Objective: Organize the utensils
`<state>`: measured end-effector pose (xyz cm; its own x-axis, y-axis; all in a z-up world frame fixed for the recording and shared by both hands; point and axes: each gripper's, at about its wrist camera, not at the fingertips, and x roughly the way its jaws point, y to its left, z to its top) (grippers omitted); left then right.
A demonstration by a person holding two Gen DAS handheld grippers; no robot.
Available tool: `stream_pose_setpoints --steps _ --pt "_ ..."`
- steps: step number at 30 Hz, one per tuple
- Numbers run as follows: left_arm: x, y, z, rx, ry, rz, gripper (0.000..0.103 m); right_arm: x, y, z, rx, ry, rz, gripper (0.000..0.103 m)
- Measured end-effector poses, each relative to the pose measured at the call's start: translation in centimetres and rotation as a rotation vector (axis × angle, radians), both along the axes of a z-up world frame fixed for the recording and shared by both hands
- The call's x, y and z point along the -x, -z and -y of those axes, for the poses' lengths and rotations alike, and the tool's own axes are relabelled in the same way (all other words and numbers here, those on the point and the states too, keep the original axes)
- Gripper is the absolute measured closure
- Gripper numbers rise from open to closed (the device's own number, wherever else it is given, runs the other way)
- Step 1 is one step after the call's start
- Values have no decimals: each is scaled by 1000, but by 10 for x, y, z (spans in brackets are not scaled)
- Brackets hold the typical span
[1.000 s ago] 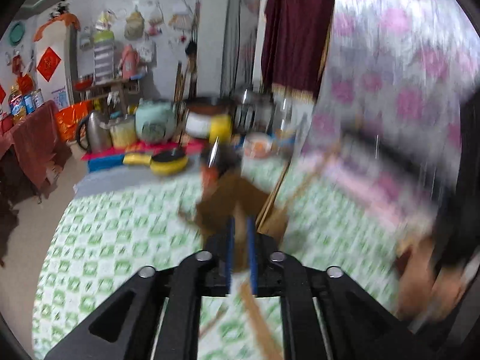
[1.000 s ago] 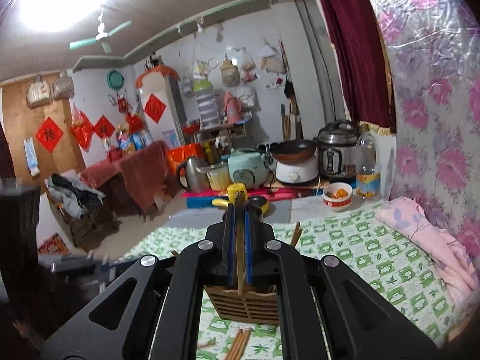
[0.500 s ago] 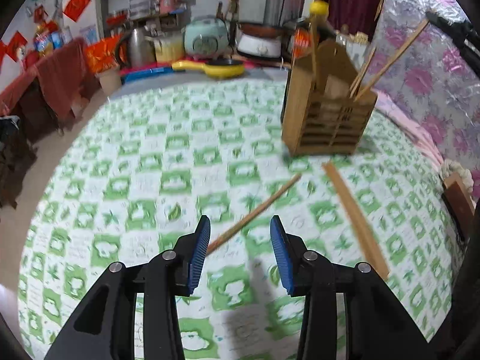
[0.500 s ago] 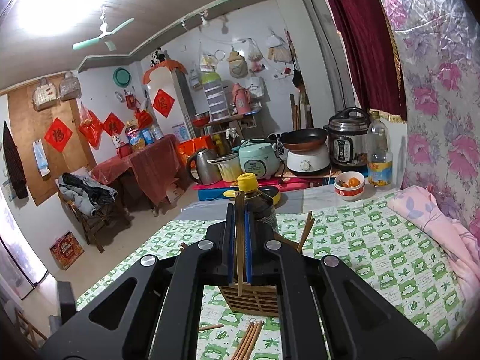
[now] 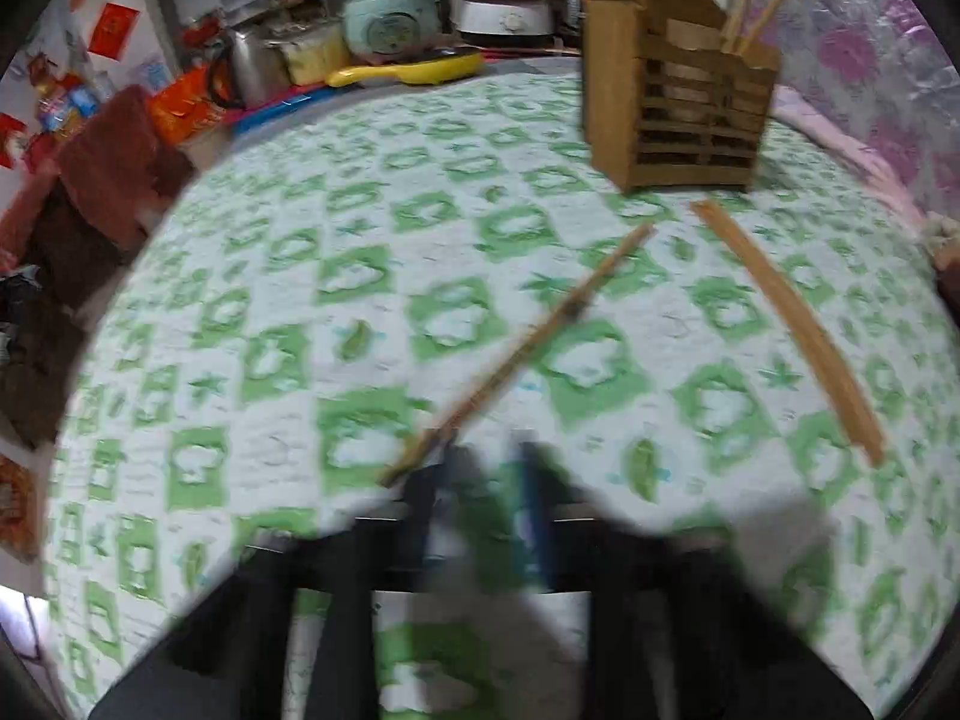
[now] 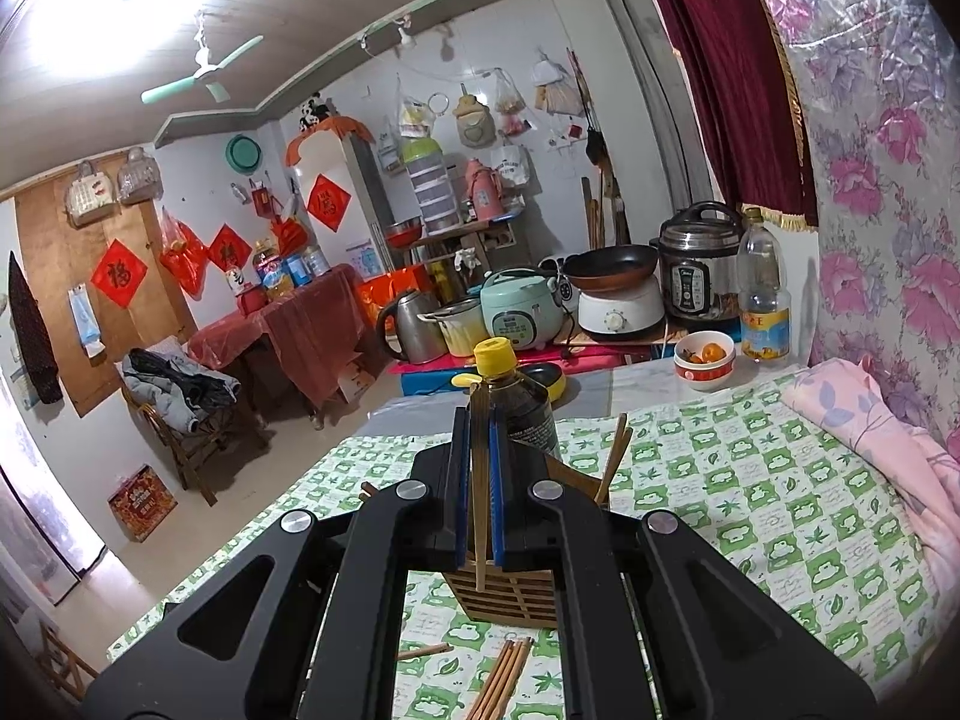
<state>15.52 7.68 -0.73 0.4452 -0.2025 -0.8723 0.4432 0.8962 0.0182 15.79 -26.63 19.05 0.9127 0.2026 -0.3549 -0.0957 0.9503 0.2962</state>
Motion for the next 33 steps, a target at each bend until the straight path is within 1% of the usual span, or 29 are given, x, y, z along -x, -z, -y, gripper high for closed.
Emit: stream_pose_setpoints --steps 1,5,6,8,9,10,11,12,13,16,17,18,19,20,21,22,24,26,28,33 --pt "2 -1 2 14 4 -3 103 0 0 0 -1 0 1 96" --pt "12 -5 11 -5 23 32 103 2 -1 -1 -6 -7 9 96" --pt "15 -8 12 -24 19 59 102 3 -2 0 -8 -9 10 96" --pt "16 -14 11 -34 -2 105 99 4 -2 1 -15 -12 13 96" --pt "15 -17 9 -23 -9 117 94 5 -3 2 -19 -13 13 96" --pt "12 -21 5 -12 -26 136 69 5 -3 3 -24 -15 12 96" --pt "10 -23 2 -13 -48 155 37 4 -3 3 -28 -16 11 96" --pt "7 -25 0 -20 -66 178 30 4 -2 4 -29 -15 10 96" --pt "4 -24 -1 -33 -64 188 29 4 -3 4 -30 -15 10 96" --pt "-5 -10 -1 -67 -37 119 30 4 -3 5 -32 -11 10 96" --pt "-8 -1 -1 -86 -30 85 40 5 -3 6 -32 -11 11 96" --pt "-9 5 -2 -89 -22 63 43 5 -3 6 -33 -10 13 96" --pt "-8 3 -3 -80 -18 66 54 5 -3 6 -35 -10 13 96" --pt "-6 3 -3 -62 8 41 74 5 -3 6 -35 -10 13 96" --pt "-2 3 -1 -38 32 29 82 5 -3 7 -36 -11 13 96" --pt "0 3 1 -33 41 26 95 5 -3 7 -36 -12 13 96" --pt "5 2 5 -36 41 30 96 5 -4 7 -36 -12 16 96" --pt "8 -4 7 0 31 27 96 6 -5 7 -37 -13 19 96" --pt "14 -20 10 50 19 52 96 8 -7 7 -35 -12 23 96" --pt "28 -79 32 135 29 161 96 9 -8 8 -42 -9 25 96"
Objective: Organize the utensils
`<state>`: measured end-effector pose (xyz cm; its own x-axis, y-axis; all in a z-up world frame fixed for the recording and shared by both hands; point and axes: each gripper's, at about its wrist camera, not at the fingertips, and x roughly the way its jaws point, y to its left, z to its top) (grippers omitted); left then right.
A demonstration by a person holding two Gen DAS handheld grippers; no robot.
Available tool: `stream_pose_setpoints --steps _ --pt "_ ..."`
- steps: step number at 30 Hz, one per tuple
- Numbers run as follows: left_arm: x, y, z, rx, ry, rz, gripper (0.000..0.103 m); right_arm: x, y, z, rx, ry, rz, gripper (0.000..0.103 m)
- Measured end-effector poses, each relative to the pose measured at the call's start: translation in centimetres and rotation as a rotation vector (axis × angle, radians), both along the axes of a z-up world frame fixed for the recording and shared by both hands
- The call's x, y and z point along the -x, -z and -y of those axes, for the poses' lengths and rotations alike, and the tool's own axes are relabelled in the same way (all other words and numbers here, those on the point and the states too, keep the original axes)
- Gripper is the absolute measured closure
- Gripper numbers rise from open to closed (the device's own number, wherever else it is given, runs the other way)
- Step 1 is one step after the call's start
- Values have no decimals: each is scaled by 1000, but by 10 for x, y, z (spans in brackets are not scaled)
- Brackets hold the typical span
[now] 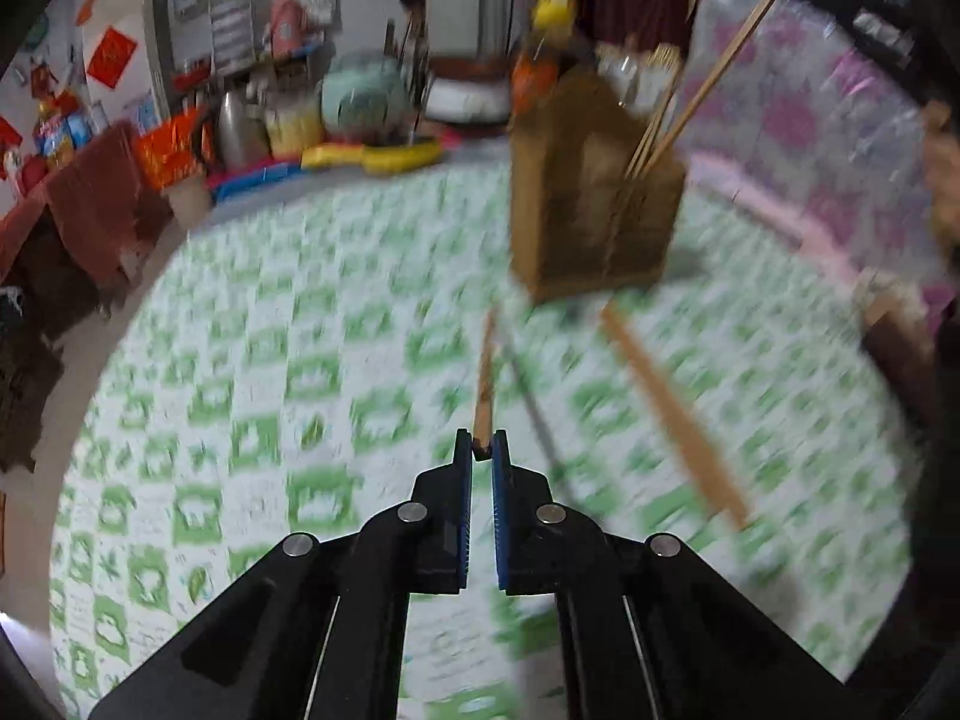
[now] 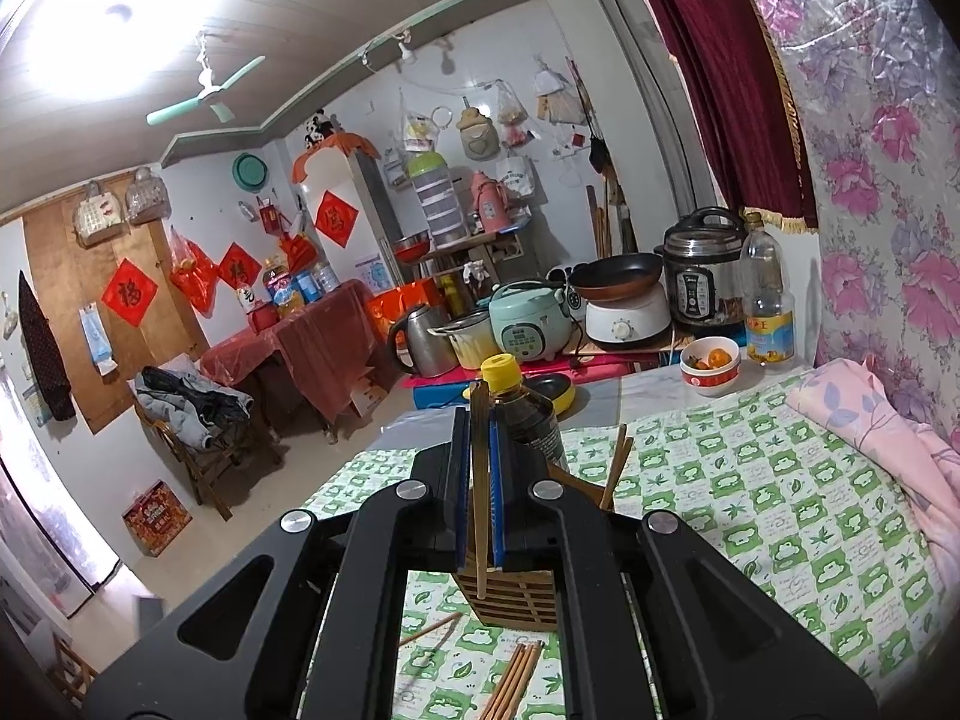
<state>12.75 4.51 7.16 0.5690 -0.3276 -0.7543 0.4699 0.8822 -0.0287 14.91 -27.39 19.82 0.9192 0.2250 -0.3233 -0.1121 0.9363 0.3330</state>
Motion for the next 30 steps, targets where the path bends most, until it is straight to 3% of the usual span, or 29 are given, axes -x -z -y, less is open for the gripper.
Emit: stream_pose_setpoints --steps 5,11,18,23,27,30 --pt "-1 -67 30 88 45 70 97 3 -5 3 -7 7 12 96" --pt "-19 -127 67 103 52 148 97 10 -11 7 0 43 37 96" --pt "-52 -190 109 179 51 263 97 3 -4 12 24 96 30 96" --pt "-72 -200 129 193 27 330 97 -9 5 20 18 133 27 96" --pt "-95 -180 138 194 -11 328 97 -19 15 21 16 164 37 96" --pt "-113 -155 134 217 -30 275 97 -27 21 19 34 173 33 96"
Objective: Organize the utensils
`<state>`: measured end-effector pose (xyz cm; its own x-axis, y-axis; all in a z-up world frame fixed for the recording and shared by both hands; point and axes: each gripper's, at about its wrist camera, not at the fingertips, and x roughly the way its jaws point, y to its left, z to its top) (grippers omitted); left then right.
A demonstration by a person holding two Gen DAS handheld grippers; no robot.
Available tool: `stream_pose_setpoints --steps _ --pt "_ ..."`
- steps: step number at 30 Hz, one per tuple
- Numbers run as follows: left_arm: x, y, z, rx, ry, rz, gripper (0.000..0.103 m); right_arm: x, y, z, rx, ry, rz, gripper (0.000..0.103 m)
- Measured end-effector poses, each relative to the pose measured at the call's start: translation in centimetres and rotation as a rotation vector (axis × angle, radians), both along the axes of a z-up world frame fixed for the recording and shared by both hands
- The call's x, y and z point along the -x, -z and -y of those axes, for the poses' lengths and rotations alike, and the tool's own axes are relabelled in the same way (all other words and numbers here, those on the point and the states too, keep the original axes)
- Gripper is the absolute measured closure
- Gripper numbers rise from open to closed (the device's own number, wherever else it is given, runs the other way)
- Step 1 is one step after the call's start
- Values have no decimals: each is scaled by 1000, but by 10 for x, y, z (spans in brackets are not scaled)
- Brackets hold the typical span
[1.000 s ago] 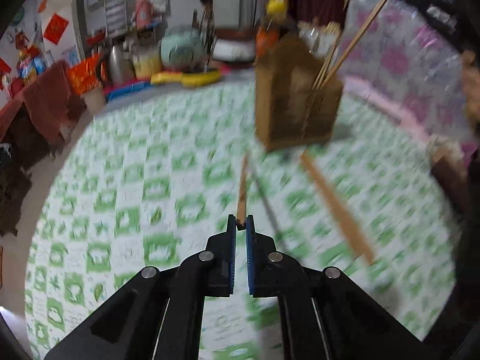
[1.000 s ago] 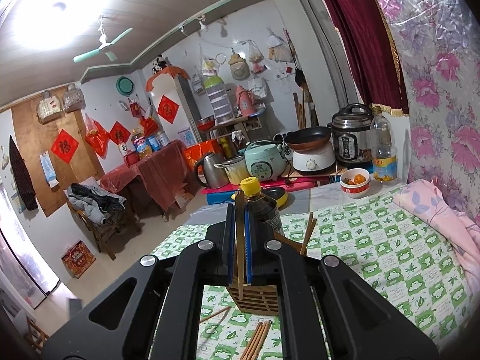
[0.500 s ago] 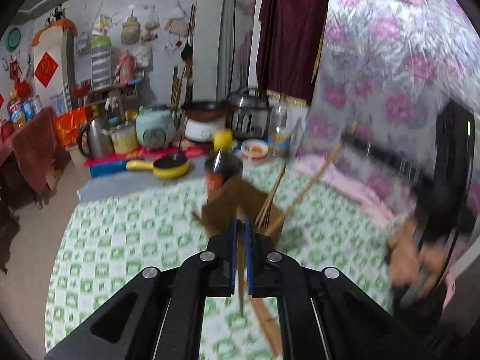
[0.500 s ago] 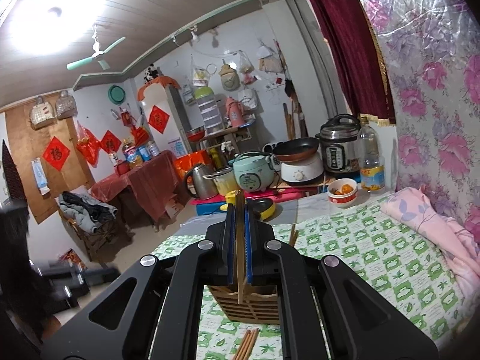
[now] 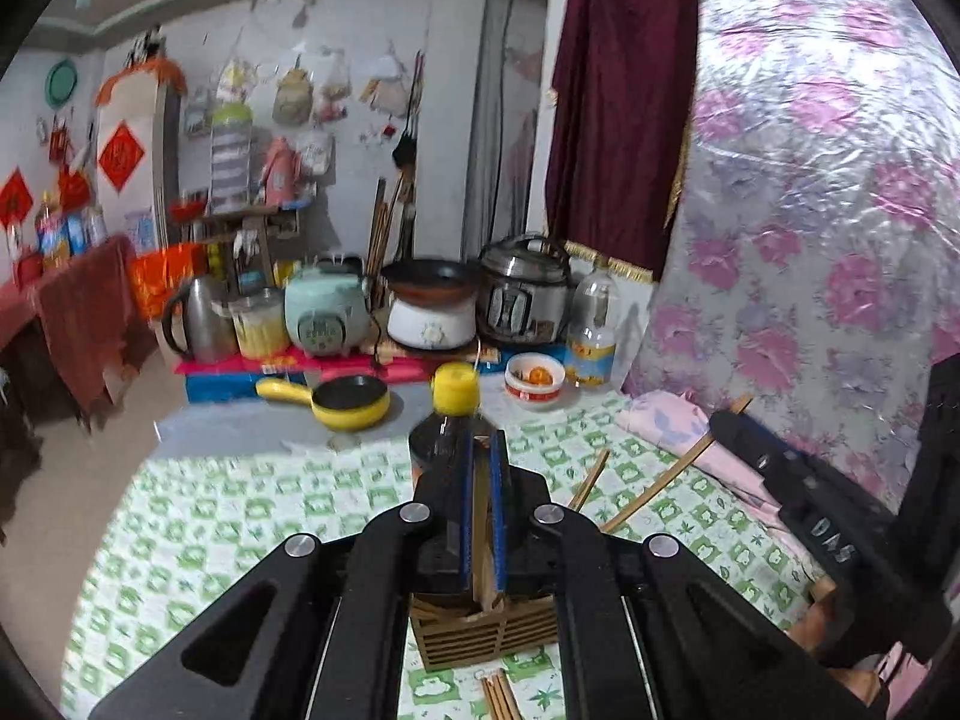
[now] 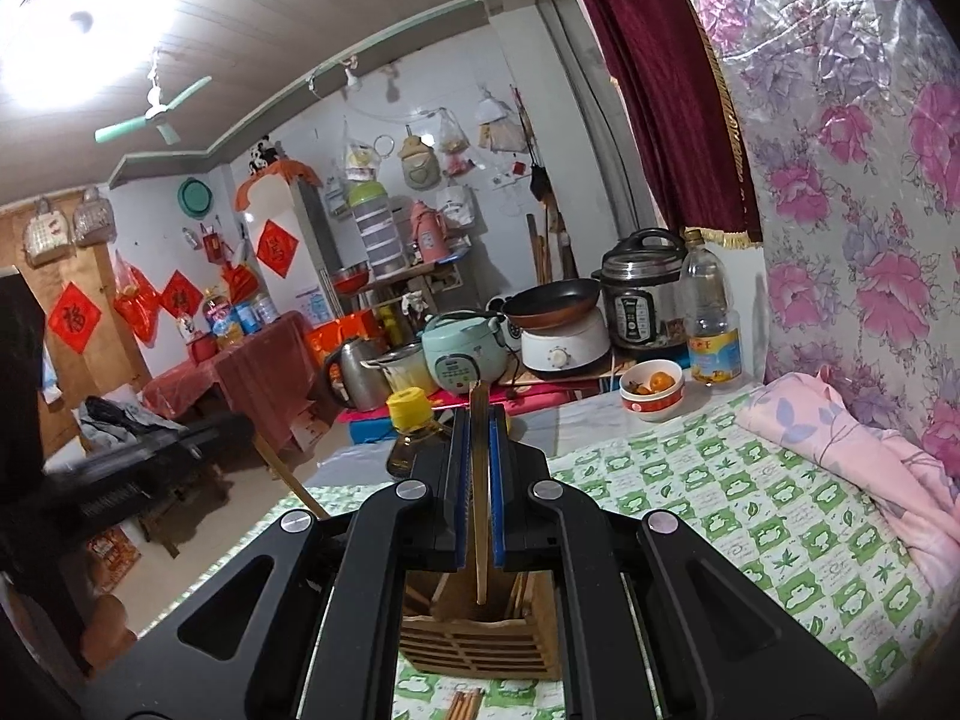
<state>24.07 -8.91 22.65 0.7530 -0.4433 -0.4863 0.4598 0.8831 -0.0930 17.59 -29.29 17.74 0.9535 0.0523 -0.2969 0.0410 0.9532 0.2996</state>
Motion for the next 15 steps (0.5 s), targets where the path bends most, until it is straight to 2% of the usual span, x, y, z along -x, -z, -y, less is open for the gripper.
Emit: stream_pose_setpoints --steps 4,6,7,8,12,15 --pt "-12 31 -8 28 -12 -71 96 -21 13 -6 43 -35 -78 91" --pt "-14 44 -15 59 -13 -113 79 -29 21 -8 52 -40 -112 88" --pt "-16 47 -17 72 -17 -121 59 -32 25 -9 49 -35 -127 88" --pt "-16 50 -21 87 -24 -122 50 -33 27 -9 48 -36 -133 88" --pt "-17 54 -29 99 -23 -138 46 -33 28 -8 54 -18 -133 86" --pt "-15 54 -33 110 -23 -144 36 -31 27 -7 51 -13 -126 82"
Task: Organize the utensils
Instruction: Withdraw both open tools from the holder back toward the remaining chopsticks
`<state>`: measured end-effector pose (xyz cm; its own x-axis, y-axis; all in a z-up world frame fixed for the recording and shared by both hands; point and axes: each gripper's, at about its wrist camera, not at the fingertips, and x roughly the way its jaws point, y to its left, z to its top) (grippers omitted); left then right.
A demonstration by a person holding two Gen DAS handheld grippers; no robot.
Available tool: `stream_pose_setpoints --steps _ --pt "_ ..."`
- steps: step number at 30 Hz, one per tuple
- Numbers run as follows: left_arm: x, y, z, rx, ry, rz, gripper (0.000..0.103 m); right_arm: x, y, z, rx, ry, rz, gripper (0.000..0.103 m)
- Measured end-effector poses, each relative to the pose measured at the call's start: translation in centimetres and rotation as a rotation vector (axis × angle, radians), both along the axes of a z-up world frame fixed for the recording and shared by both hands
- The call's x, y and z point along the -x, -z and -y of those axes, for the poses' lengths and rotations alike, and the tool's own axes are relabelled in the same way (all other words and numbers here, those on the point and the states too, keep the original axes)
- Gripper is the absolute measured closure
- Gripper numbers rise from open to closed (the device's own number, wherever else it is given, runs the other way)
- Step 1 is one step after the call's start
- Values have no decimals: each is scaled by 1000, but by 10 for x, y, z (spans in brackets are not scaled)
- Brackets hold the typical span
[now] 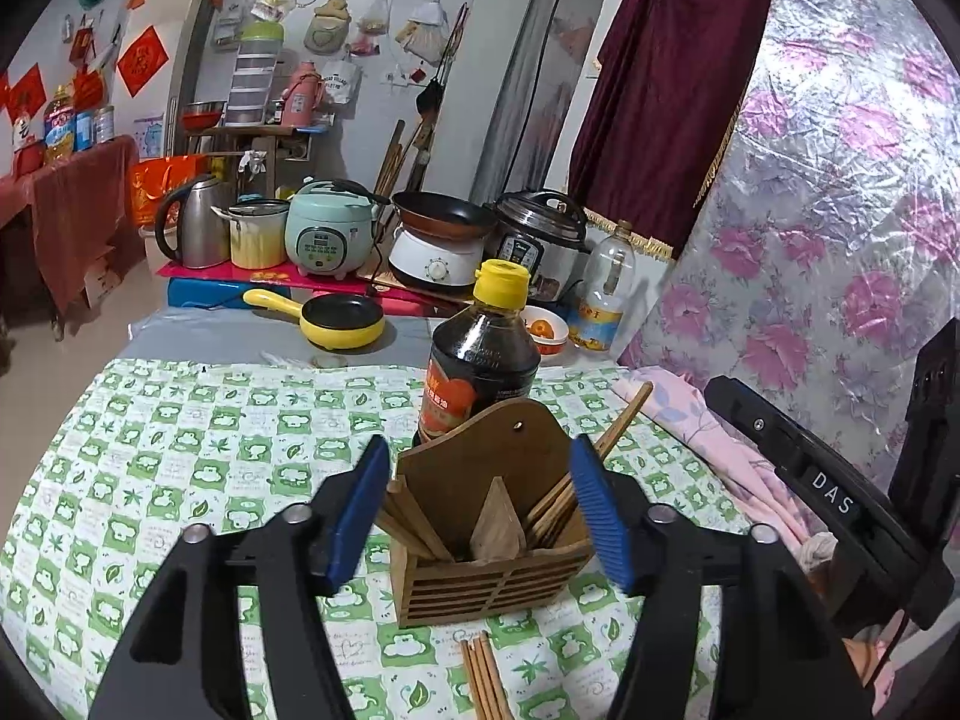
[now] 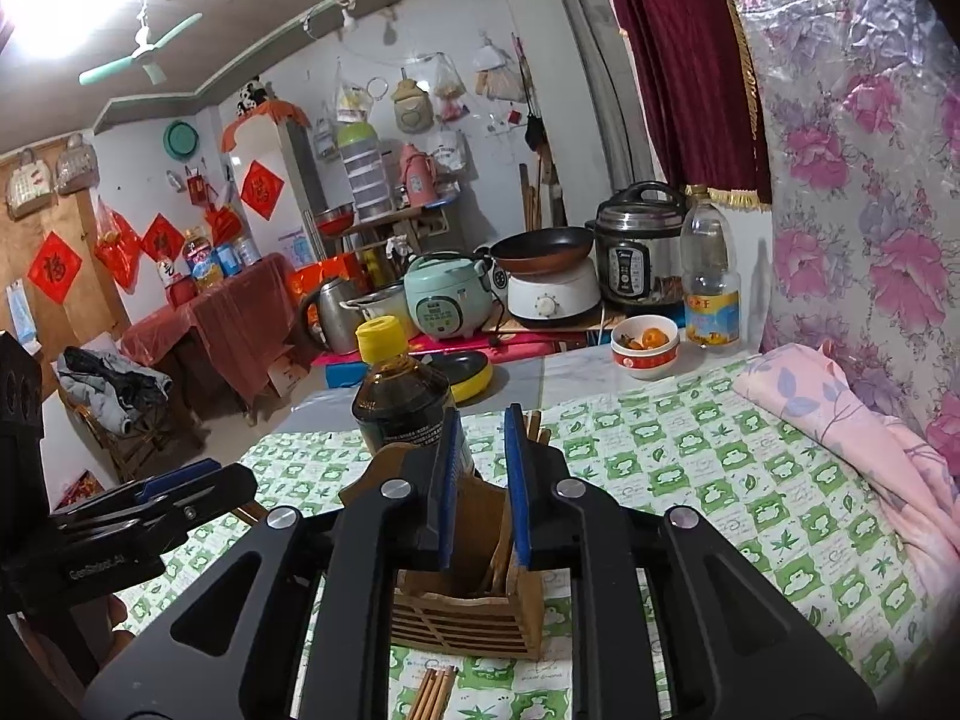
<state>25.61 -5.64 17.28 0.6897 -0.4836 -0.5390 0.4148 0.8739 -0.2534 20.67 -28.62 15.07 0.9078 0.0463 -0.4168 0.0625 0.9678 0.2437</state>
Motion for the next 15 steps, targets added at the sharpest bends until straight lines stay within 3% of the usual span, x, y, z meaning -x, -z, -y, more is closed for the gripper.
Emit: stream_pose_setpoints --steps 5,10,15 --pt "8 -6 -6 -5 -24 18 18 7 -4 0 -6 0 23 62" --pt "17 -12 -12 -6 -38 32 12 15 -11 -4 -20 -21 45 53" --pt "25 -12 -14 -42 -61 41 9 27 -16 -10 -20 -29 71 30"
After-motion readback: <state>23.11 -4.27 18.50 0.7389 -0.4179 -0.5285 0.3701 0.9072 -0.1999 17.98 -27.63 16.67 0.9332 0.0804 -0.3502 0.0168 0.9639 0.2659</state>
